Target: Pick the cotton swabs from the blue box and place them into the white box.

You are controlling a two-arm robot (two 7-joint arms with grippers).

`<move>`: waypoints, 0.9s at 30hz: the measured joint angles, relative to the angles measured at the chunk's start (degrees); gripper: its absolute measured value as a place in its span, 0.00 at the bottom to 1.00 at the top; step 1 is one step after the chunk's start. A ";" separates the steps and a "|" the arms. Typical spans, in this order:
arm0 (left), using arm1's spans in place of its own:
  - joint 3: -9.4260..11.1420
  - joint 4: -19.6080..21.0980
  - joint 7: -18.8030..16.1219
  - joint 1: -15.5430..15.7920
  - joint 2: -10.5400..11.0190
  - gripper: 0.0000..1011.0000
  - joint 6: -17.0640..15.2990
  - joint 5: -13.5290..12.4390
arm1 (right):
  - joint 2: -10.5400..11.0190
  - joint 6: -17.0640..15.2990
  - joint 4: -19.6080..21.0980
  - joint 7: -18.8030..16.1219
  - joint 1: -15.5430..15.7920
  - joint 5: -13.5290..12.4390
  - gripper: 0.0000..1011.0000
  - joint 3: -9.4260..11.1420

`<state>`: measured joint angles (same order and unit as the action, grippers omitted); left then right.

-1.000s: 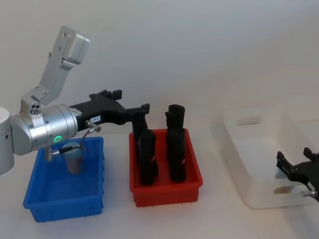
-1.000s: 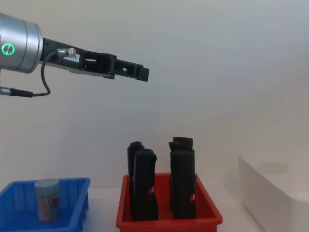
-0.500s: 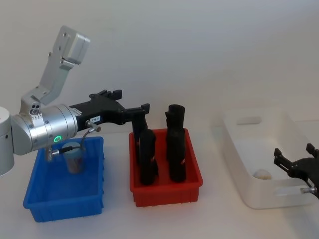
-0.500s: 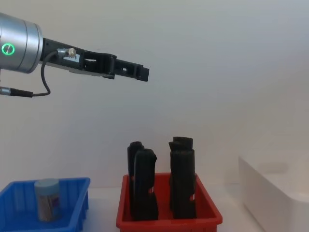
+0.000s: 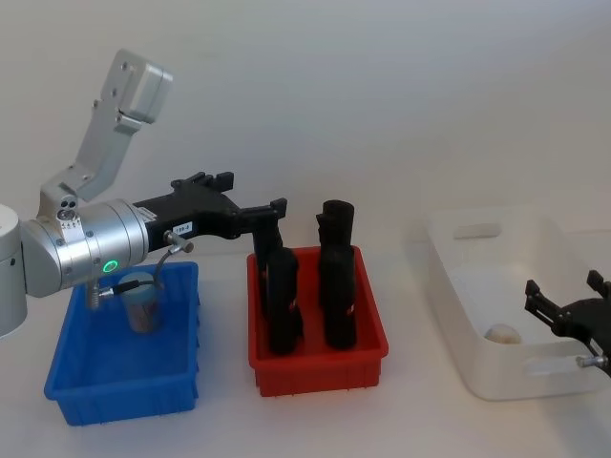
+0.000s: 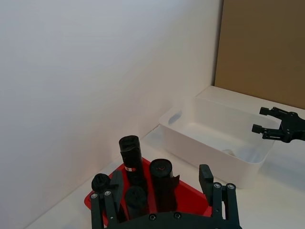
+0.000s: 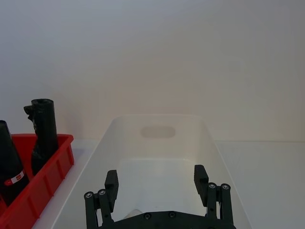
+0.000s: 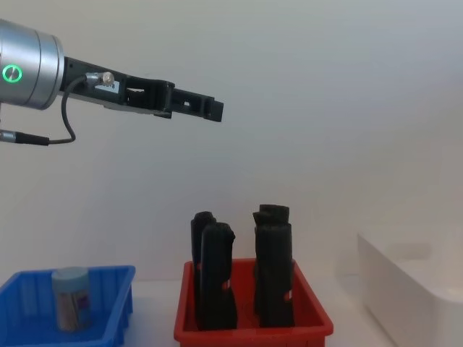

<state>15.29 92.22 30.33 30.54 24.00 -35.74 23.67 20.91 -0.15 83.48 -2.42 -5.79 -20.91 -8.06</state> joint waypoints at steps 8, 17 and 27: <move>0.00 0.00 0.00 0.00 0.00 0.99 0.01 0.00 | -0.03 0.15 0.09 -0.04 0.03 0.05 0.99 0.04; 0.68 0.04 -1.89 -1.09 -0.13 0.99 2.24 -0.71 | -0.21 0.03 2.19 -0.19 0.80 0.59 0.99 -0.49; 2.84 0.23 -7.76 -4.49 -0.54 0.99 9.12 -3.12 | -0.83 -0.80 9.04 -0.77 3.35 2.28 0.99 -2.41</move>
<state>18.13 92.45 22.56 26.05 23.46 -26.62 20.54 20.08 -0.95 92.53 -3.18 -2.43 -18.63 -10.47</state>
